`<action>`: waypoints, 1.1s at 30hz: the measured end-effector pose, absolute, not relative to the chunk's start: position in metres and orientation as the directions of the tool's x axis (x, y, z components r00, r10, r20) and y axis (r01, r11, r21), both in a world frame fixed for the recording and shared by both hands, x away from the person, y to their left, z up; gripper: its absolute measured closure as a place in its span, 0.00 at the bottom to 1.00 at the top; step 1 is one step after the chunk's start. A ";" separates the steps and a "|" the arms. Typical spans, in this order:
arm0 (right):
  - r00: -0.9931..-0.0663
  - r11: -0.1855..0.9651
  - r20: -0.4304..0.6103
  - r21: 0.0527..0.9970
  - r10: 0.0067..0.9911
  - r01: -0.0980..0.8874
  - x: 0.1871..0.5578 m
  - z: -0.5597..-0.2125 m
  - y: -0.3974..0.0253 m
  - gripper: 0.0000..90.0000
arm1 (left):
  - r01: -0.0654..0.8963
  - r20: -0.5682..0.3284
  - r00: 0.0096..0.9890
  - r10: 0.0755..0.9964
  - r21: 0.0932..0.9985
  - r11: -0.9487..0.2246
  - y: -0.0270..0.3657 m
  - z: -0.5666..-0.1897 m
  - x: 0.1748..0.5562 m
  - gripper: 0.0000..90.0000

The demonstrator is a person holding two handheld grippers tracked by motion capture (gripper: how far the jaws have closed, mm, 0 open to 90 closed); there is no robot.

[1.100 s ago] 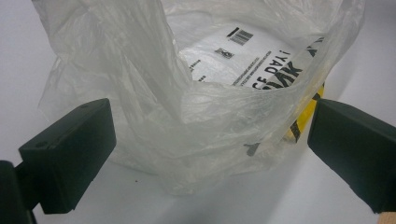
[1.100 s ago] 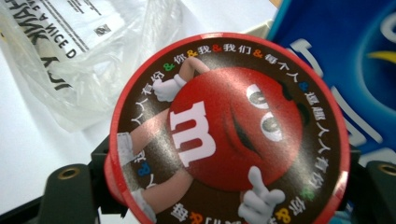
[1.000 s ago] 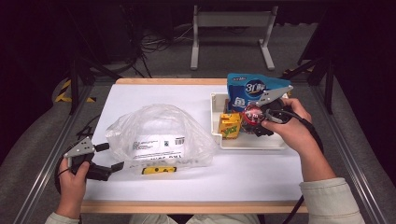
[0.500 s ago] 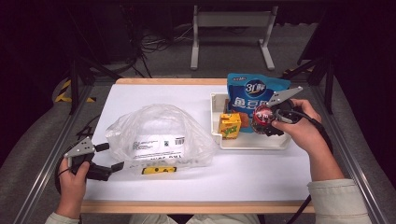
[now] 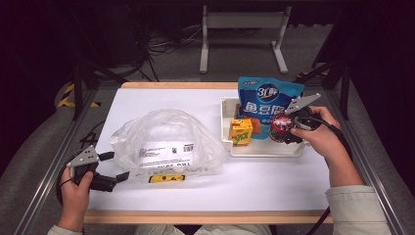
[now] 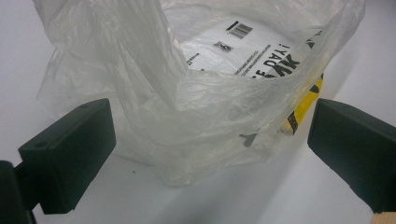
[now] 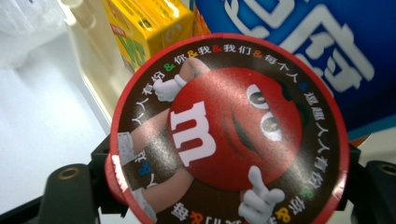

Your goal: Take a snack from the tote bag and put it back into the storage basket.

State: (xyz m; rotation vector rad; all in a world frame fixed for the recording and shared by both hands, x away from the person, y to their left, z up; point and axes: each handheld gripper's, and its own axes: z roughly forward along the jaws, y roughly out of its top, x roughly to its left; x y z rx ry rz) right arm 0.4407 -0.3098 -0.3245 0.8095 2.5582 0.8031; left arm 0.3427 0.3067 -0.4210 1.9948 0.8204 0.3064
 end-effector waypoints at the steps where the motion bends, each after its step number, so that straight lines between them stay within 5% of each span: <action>1: -0.780 0.678 -0.144 0.605 0.609 0.417 0.441 -0.325 -0.310 0.28 | 0.426 -0.107 0.746 0.657 0.835 -0.348 0.307 -0.421 0.343 0.02; 33: -0.767 0.691 -0.097 0.516 0.634 0.506 0.459 -0.374 -0.323 0.28 | 0.428 -0.109 0.743 0.660 0.836 -0.344 0.308 -0.421 0.342 0.02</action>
